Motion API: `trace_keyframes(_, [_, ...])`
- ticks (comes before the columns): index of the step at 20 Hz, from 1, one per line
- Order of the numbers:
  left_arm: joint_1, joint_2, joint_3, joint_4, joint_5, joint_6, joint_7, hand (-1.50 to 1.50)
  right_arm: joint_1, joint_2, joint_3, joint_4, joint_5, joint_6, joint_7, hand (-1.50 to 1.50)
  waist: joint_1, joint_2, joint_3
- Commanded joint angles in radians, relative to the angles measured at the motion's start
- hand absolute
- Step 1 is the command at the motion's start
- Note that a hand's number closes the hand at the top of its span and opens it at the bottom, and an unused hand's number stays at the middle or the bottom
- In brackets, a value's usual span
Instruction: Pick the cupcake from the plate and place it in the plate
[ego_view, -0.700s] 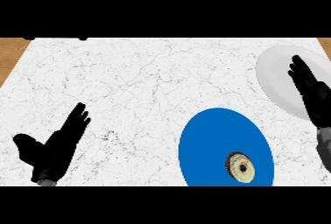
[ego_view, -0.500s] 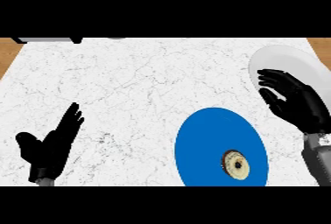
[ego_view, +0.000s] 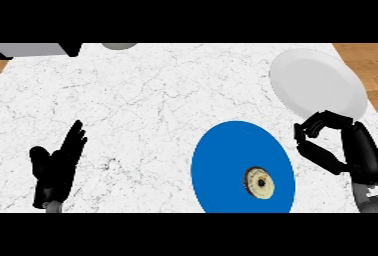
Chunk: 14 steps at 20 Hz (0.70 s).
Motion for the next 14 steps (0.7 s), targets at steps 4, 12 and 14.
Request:
trace_keyframes(4, [-0.024, -0.015, -0.007, 0.034, -0.023, 0.004, -0.004, 0.0, 0.281, 0.243, 0.053, -0.135, -0.217, 0.031, -0.376, -1.5, 0.017, 0.008, 0.008])
trace_keyframes(12, [-0.092, -0.054, -0.027, 0.05, -0.063, 0.023, 0.033, 0.0, 0.367, -0.052, 0.094, -0.188, 0.162, 0.01, -0.207, -1.5, 0.052, 0.011, 0.001])
trace_keyframes(14, [-0.076, -0.075, -0.05, 0.055, -0.069, 0.01, 0.012, 0.0, 0.325, -0.087, 0.09, -0.211, 0.229, 0.013, -0.09, -1.5, 0.063, 0.013, 0.001])
